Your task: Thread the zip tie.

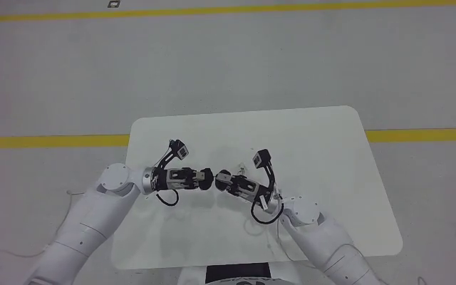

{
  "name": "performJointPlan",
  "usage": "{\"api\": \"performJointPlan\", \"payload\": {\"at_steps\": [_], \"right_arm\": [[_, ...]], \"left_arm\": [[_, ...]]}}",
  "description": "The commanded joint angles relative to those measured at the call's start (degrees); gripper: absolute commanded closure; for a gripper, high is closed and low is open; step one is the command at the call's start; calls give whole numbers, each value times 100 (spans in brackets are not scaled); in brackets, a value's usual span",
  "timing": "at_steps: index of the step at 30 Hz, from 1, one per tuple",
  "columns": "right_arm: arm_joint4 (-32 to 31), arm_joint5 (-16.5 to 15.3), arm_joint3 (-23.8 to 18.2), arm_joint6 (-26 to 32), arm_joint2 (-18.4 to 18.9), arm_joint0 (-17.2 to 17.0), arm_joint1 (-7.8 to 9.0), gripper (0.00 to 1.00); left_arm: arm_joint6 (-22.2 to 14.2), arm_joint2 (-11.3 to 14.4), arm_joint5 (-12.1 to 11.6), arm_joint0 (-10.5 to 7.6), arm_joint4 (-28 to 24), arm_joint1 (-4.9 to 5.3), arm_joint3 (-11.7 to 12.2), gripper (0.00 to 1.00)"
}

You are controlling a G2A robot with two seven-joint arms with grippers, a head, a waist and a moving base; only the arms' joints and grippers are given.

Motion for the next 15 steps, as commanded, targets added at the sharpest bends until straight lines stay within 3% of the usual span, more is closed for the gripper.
{"api": "performJointPlan", "payload": {"at_steps": [1, 15], "right_arm": [[-6, 1, -1, 15, -6, 2, 2, 100], [-14, -16, -12, 71, -42, 15, 15, 100]], "left_arm": [[-1, 0, 6, 0, 4, 0, -1, 92], [-16, 12, 38, -6, 9, -7, 4, 93]]}}
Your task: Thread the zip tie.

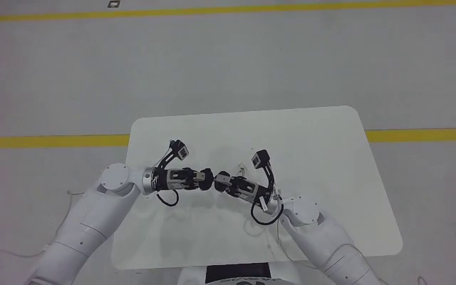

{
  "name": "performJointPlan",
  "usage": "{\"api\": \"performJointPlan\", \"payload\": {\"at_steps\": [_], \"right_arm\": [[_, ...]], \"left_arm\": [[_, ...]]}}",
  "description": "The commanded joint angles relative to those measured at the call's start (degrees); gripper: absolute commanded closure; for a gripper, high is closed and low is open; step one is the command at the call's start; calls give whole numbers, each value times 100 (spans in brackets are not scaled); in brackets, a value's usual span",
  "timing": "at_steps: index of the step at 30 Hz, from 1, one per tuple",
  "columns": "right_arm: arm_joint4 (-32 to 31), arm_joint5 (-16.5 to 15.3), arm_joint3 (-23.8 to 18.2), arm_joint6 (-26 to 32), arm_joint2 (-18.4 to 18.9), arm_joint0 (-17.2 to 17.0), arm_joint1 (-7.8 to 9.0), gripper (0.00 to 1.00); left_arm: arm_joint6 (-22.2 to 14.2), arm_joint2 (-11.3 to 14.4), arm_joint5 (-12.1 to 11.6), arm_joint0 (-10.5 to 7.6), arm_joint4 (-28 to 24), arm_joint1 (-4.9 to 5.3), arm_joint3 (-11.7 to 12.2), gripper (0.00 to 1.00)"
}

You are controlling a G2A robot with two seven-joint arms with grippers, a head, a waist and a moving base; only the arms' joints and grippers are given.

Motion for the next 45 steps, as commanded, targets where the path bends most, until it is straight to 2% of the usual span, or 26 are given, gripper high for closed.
{"api": "performJointPlan", "payload": {"at_steps": [1, 9, 12, 14, 24, 25, 26, 27, 37, 45], "right_arm": [[-4, -2, -3, 7, -5, 0, 2, 100], [-13, -11, -6, 58, -22, 12, 11, 100], [-18, -8, -4, 72, -28, 17, 15, 100], [-20, -3, -3, 77, -31, 20, 17, 100], [25, 7, 24, 61, -39, 26, 24, 98], [33, 11, 30, 54, -36, 27, 25, 65], [42, 13, 33, 46, -32, 25, 26, 37], [54, 15, 38, 29, -24, 19, 27, 0], [162, -35, 44, -57, 135, -83, 63, 0], [258, -70, 52, -148, 181, -124, 68, 0]], "left_arm": [[-8, 4, 0, -1, -14, -2, 6, 92], [-14, 22, 3, -16, -13, -11, 29, 91], [-12, 26, 7, -21, -4, -13, 37, 94], [-7, 29, 12, -25, 13, -13, 45, 100], [-30, 29, 7, -34, 33, -14, 58, 100], [-36, 25, 3, -33, 30, -13, 58, 100], [-38, 24, 0, -32, 30, -13, 58, 100], [-41, 20, -3, -33, 29, -12, 58, 100], [-74, -26, -27, -23, 56, 1, 36, 100], [-80, -115, -197, 34, 230, 34, -68, 100]]}}
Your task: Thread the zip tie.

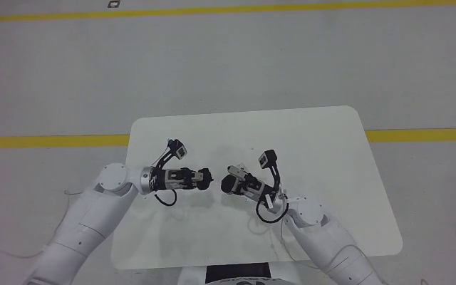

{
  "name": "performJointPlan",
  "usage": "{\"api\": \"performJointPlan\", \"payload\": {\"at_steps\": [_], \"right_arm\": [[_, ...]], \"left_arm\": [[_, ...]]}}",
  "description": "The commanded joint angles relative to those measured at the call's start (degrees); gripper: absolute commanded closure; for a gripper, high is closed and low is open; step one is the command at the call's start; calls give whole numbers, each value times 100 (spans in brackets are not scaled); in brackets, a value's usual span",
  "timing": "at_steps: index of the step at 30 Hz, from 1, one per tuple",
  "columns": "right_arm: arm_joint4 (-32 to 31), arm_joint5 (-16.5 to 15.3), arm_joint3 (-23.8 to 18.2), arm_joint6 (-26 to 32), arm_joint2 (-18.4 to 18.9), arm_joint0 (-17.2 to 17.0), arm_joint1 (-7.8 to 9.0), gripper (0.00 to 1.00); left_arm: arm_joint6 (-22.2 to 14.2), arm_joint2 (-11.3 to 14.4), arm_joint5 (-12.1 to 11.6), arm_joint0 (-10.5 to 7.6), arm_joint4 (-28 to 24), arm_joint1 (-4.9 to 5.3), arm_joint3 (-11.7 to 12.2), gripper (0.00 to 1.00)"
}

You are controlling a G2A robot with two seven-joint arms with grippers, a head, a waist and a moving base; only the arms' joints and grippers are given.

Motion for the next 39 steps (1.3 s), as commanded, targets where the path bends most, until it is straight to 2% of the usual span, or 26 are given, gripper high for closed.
{"api": "performJointPlan", "payload": {"at_steps": [1, 7, 9, 10, 13, 16, 21, 25, 27, 39], "right_arm": [[-2, 0, 1, 0, 0, 1, 0, 0], [-2, 0, 1, 0, 0, 1, 0, 0], [-2, 0, 1, 0, 0, 1, 0, 0], [-2, 0, 1, 0, 0, 1, 0, 0], [-2, 0, 1, 0, 0, 1, 0, 0], [-2, 0, 1, 0, 0, 1, 0, 0], [-2, 0, 1, 0, 0, 1, 0, 0], [-2, 0, 1, 0, 0, 1, 0, 0], [-2, 0, 1, 0, 0, 1, 0, 0], [-2, 0, 1, 0, 0, 1, 0, 0]], "left_arm": [[1, -1, -16, 1, 37, 2, -14, 100], [1, -1, -16, 1, 37, 2, -14, 100], [201, 2, 28, 5, 162, 2, 30, 100], [262, -4, -8, 1, 228, 4, 44, 100], [82, -45, -250, -9, 276, 17, 108, 100], [-9, -202, -250, 3, 443, 26, 31, 100], [-143, -596, -250, 170, 598, -25, -52, 100], [-111, -815, -250, 244, 517, -123, 133, 100], [-126, -899, -250, 198, 488, -183, 287, 100], [-126, -899, -250, 198, 488, -183, 287, 100]]}}
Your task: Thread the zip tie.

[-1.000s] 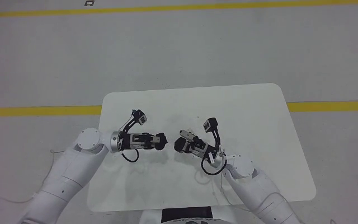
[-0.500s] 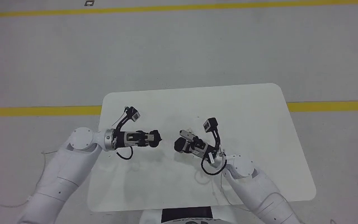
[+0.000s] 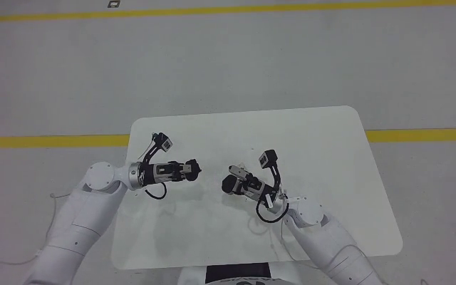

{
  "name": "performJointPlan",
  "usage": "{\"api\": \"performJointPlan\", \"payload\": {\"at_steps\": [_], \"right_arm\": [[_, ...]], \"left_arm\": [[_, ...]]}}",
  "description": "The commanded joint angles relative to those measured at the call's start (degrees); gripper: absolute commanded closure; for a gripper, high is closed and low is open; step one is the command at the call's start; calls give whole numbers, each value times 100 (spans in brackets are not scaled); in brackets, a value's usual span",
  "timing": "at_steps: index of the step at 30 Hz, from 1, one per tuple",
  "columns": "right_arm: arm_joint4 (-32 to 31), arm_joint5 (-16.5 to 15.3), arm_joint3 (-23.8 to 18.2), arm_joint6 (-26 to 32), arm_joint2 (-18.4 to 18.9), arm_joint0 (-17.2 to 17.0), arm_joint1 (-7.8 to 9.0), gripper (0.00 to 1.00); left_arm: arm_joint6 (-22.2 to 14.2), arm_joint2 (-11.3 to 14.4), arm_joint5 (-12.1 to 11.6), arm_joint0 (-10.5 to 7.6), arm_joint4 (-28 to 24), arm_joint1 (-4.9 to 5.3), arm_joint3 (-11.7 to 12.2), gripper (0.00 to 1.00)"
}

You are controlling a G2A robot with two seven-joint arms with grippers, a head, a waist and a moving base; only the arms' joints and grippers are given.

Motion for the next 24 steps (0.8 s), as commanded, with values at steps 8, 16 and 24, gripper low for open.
{"api": "performJointPlan", "payload": {"at_steps": [8, 16, 24], "right_arm": [[-1457, 542, -572, -636, 110, -31, 73, 0], [-3905, 2714, -2075, -1204, 222, -324, 218, 0], [-4486, 2975, -2347, -996, 45, -324, 242, 0]], "left_arm": [[0, 0, 0, 0, 0, 0, 0, 100], [0, 0, 0, 0, 0, 0, 0, 100], [0, 0, 0, 0, 0, 0, 0, 100]]}}
